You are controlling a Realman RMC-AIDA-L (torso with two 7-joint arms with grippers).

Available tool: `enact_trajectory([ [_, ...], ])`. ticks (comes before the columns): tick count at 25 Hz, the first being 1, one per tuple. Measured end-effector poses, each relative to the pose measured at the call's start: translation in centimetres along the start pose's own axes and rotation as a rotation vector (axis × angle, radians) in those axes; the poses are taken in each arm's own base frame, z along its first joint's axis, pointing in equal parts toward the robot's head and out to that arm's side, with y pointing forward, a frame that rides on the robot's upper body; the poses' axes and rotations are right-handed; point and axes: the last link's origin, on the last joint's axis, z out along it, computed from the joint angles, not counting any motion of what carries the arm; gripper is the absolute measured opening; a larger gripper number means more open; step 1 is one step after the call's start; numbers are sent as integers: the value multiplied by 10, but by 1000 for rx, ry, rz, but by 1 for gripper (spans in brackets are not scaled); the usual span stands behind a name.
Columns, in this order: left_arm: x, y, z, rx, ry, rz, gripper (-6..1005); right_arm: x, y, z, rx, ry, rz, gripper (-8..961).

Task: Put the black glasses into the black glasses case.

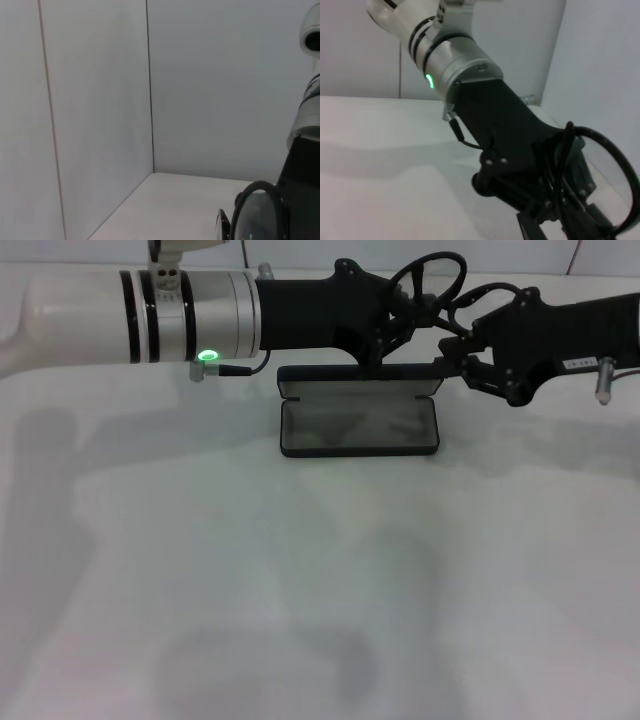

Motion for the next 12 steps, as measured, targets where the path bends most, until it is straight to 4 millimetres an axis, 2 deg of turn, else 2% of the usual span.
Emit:
enact_trajectory([
  [6,-2,-2,0,14,-11,0,32,-4,6,5,-49,10,-22,162],
  [12,-3,-4,0,29,-21,-7,34,-3,10,-6,-64,19,-18,163],
])
